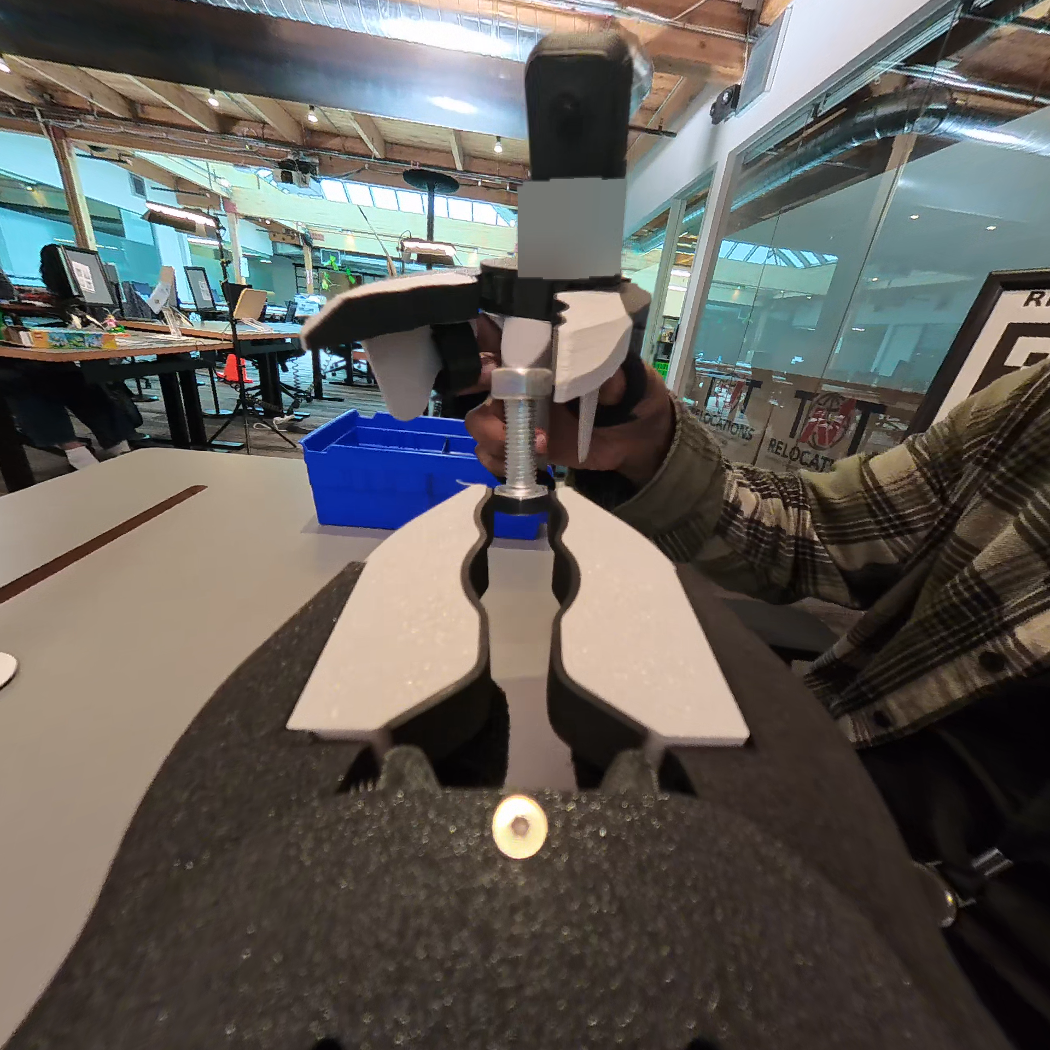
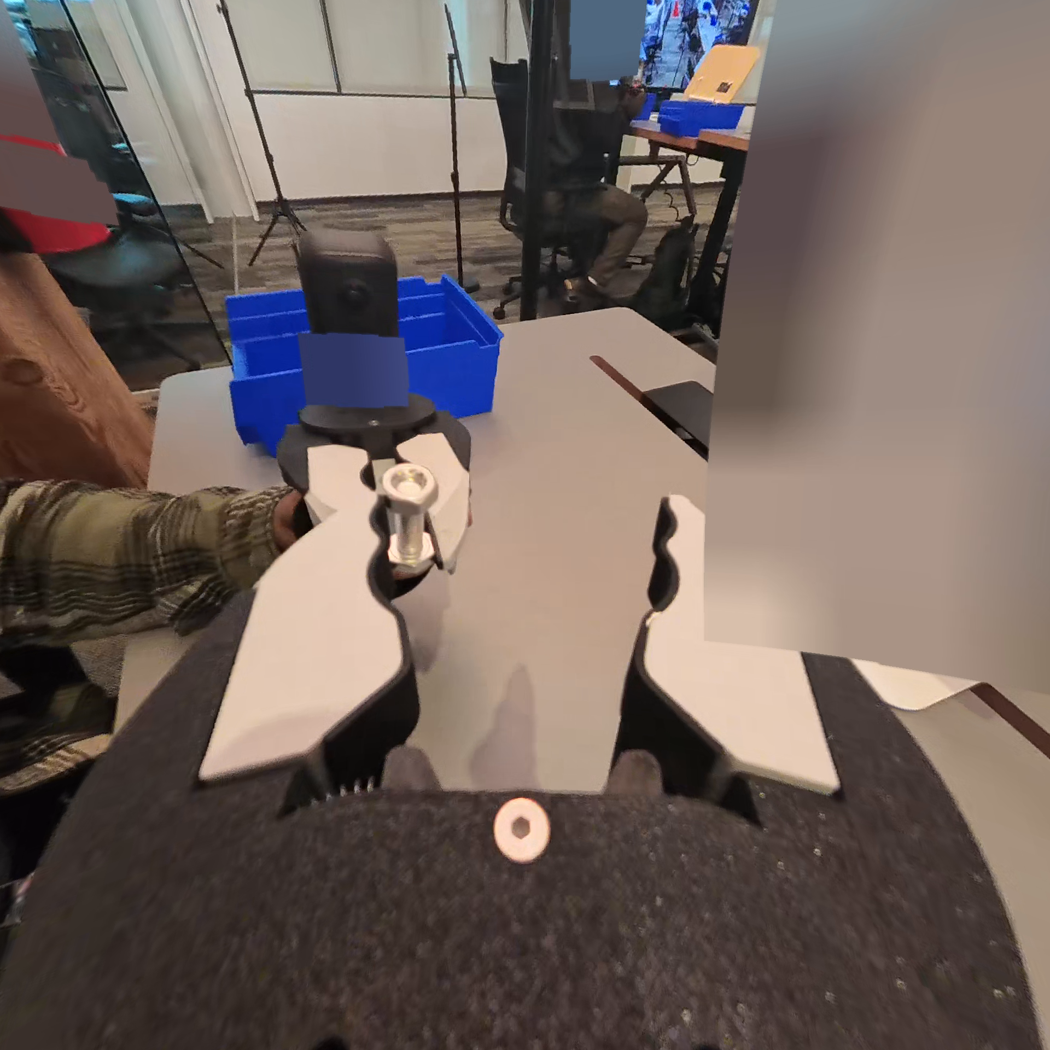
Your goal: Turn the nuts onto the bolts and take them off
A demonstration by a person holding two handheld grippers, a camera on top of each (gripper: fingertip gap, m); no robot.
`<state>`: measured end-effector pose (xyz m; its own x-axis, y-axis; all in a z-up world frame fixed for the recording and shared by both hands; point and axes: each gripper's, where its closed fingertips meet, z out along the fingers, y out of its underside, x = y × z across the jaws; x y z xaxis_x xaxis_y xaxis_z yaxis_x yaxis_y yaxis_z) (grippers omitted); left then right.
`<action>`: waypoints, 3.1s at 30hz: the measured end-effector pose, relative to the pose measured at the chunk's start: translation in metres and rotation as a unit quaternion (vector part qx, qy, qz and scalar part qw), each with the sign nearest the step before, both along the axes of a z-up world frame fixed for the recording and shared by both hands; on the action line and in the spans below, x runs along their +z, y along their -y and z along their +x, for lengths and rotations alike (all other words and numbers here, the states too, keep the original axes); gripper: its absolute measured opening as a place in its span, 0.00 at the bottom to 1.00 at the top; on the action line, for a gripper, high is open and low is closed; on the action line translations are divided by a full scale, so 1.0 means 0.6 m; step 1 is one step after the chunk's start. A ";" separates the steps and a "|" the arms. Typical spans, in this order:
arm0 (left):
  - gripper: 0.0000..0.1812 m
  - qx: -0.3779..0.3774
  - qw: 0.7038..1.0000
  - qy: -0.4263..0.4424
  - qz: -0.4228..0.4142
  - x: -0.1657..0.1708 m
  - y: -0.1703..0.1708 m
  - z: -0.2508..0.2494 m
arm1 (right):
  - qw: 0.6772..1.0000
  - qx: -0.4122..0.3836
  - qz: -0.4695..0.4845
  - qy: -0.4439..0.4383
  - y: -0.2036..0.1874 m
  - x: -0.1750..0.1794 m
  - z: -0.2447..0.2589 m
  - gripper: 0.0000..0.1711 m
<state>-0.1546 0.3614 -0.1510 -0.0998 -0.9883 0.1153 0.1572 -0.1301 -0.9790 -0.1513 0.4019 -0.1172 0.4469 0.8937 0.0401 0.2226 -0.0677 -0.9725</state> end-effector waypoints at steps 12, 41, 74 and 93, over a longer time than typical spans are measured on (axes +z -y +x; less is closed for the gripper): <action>0.10 -0.006 1.000 0.010 0.002 0.007 0.004 -0.003 | 1.000 0.010 0.021 0.012 0.002 0.015 0.001 0.51; 0.10 0.001 1.000 0.001 0.007 0.004 0.001 -0.004 | 0.993 0.083 -0.046 0.071 0.054 -0.003 -0.047 0.11; 0.10 0.103 0.994 -0.012 0.031 -0.003 -0.037 -0.011 | 0.929 0.025 -0.356 0.095 0.017 0.003 -0.016 0.38; 0.10 0.033 0.999 -0.031 0.017 -0.021 -0.011 0.009 | 0.842 0.264 -0.063 0.466 0.053 -0.044 0.002 0.11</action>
<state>-0.1491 0.3680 -0.1637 -0.0286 -0.9959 0.0857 0.1036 -0.0882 -0.9907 -0.1503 0.3699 -0.1436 -0.1882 0.9812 0.0429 0.9169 0.1912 -0.3503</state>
